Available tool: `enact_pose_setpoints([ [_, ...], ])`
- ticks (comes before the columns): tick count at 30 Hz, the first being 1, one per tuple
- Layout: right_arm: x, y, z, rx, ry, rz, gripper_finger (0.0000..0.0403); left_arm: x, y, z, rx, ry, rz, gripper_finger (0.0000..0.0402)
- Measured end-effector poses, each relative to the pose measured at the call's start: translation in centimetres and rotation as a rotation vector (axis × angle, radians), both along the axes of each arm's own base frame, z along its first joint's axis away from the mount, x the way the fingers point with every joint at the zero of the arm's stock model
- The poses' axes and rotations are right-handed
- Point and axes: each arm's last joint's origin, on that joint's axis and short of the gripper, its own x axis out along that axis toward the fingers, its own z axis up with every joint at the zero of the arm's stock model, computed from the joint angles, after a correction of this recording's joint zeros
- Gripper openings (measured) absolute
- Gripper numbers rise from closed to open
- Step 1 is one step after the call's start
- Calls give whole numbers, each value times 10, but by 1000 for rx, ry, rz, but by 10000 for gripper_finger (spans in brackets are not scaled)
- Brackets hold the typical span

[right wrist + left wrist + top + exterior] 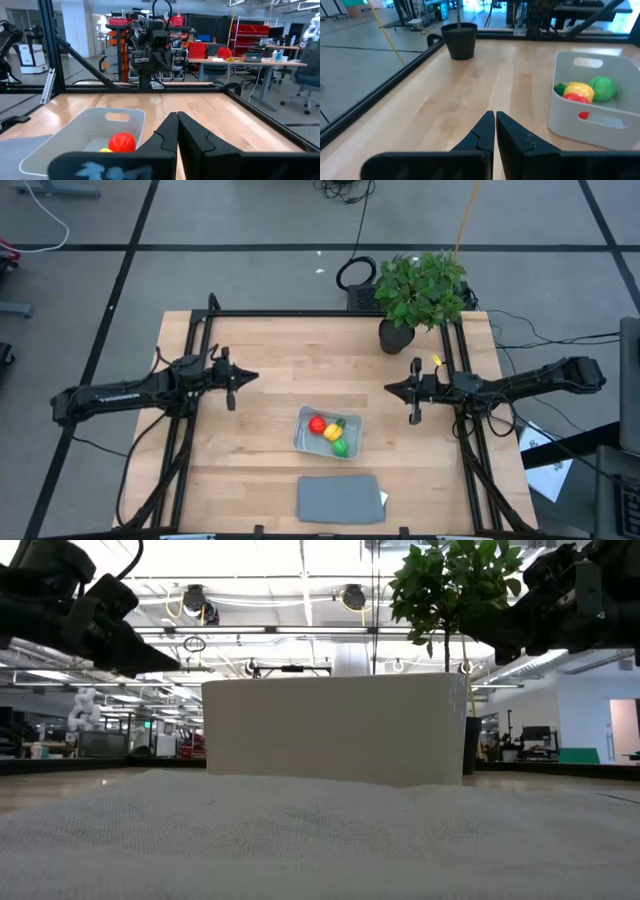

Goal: Pick and placing Produce into tupperware
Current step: Adjust the gray bin

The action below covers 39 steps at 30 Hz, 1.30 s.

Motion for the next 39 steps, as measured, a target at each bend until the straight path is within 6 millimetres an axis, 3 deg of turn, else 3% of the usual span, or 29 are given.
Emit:
enact_pose_setpoints([
  [8,0,0,0,6,0,1,0,11,-3,4,-74,-71,-71,21],
  [23,0,0,0,4,1,1,0,49,-9,-14,-103,-41,-104,21],
  [30,0,0,0,5,1,2,0,58,-11,-19,-84,-47,-127,21],
  [34,0,0,0,7,1,2,0,68,-10,-15,-105,-47,-122,21],
  [39,0,0,0,5,1,2,0,93,-10,-5,-88,-9,-148,21],
])
